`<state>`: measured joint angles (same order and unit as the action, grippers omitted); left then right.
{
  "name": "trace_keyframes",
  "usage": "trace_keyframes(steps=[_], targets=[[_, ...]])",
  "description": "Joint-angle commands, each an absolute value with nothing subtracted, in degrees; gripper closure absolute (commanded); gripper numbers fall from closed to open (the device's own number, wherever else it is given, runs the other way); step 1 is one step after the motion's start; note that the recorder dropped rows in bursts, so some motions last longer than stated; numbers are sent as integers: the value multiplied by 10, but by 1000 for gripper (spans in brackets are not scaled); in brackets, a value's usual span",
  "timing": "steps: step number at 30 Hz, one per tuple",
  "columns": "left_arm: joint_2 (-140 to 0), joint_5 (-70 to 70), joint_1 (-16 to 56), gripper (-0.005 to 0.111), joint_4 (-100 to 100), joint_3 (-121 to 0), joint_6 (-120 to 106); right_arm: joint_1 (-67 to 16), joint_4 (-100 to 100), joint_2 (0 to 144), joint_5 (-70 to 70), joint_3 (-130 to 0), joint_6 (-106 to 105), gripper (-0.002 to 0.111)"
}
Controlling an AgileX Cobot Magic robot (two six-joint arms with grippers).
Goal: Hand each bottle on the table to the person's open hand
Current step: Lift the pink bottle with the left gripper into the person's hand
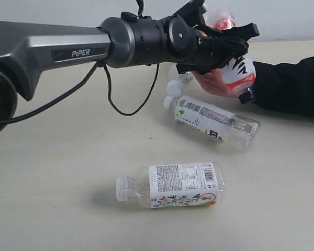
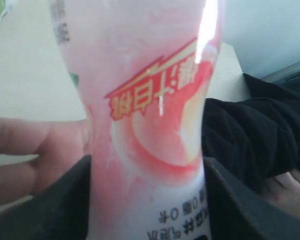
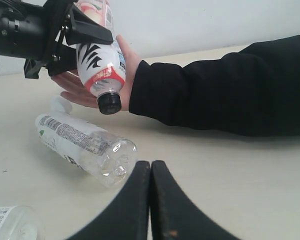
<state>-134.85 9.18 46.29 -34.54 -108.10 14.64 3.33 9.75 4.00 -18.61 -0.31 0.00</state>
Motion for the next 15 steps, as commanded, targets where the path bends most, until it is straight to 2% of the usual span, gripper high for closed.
trace_keyframes(steps=[1, 15], targets=[[-1362, 97, 462, 107, -351, -1093, 188, 33, 99, 39, -179, 0, 0, 108], [-1380, 113, 457, 105, -347, -1094, 215, 33, 99, 39, -179, 0, 0, 108]])
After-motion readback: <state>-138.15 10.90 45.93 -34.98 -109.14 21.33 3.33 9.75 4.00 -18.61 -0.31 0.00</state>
